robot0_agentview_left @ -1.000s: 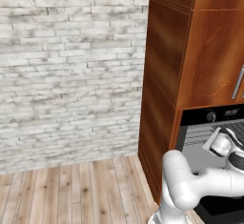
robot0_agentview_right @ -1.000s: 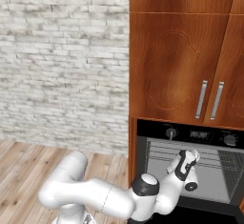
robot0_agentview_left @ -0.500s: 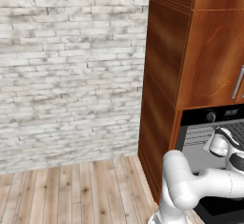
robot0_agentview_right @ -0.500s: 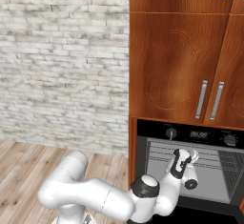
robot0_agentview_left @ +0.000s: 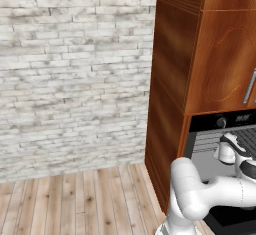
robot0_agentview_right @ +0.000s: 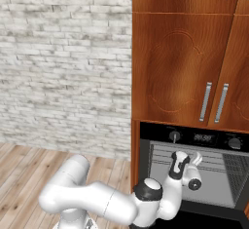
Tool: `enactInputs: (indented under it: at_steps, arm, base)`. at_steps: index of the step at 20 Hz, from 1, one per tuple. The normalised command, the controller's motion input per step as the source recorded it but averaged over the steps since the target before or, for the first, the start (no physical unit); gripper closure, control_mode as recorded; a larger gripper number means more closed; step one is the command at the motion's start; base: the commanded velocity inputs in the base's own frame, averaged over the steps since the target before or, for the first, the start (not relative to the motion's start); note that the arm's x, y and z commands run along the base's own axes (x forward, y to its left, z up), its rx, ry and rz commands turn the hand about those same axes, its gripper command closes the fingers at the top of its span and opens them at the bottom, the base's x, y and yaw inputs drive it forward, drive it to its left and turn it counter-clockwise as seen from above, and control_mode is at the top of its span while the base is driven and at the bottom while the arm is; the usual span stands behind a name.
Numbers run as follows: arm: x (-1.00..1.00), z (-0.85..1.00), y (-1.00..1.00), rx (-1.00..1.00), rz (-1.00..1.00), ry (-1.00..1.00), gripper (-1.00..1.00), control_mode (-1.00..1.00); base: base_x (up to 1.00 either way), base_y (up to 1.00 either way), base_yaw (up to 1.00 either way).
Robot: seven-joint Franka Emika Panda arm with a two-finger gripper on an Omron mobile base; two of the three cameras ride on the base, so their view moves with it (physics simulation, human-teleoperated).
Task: Take the fish from the oven and place it on the plate on the counter.
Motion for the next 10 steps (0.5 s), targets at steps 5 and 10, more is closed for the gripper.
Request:
enactInputs:
  at_steps: [5,10]
  arm:
    - [-0.10,-0.33,0.00,0.00,0.00,0.00,1.00,-1.00]
    - [-0.37,-0.44,-0.01,0.07,0.00,0.00,1.00,-1.00]
  base:
    - [0.00,0.00,0.00]
    - [0.00,0.00,0.00]
